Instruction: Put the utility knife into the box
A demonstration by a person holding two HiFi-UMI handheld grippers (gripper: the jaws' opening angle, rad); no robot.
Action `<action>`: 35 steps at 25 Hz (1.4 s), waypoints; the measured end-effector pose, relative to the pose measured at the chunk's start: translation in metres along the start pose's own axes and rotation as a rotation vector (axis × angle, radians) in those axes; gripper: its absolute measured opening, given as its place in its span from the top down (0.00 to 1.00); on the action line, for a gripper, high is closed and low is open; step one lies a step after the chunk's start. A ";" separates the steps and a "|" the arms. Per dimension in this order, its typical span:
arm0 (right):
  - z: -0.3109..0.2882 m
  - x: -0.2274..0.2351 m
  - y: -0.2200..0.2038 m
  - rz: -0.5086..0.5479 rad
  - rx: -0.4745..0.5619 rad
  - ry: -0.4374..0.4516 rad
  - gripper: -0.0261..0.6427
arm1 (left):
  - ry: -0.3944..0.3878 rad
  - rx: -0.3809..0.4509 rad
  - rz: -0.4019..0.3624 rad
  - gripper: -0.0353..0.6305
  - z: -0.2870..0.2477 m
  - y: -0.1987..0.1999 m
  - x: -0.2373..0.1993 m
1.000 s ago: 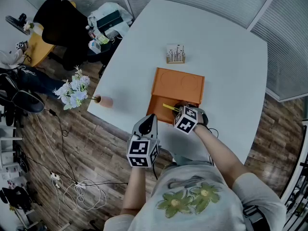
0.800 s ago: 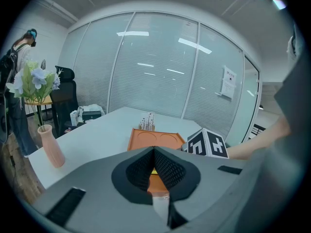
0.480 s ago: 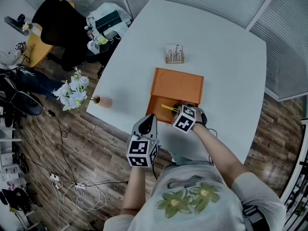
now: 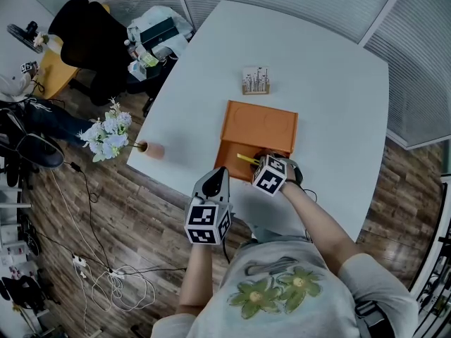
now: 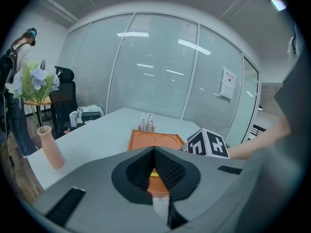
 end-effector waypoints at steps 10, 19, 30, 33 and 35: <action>0.047 0.003 0.027 -0.059 0.161 -0.054 0.81 | 0.005 0.028 -0.015 0.95 0.008 0.010 0.005; 0.122 0.000 0.053 -0.115 0.380 -0.125 0.85 | -0.006 0.077 -0.007 0.95 0.024 0.024 0.023; 0.209 -0.016 0.070 -0.206 0.640 -0.149 0.95 | -0.040 0.147 0.027 0.95 0.045 0.039 0.047; 0.226 -0.018 0.070 -0.208 0.681 -0.176 0.95 | -0.040 0.155 0.019 0.95 0.050 0.042 0.051; 0.235 -0.019 0.070 -0.209 0.708 -0.195 0.95 | -0.040 0.160 0.013 0.95 0.053 0.044 0.053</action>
Point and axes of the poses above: the fingertips, and each gripper's own axes: z backward along the fingers, x to its right, y out of its top, the point moved 2 cm from there along z, backward along the fingers, and after that the axes turned 1 degree about -y, right-handed, at the moved point
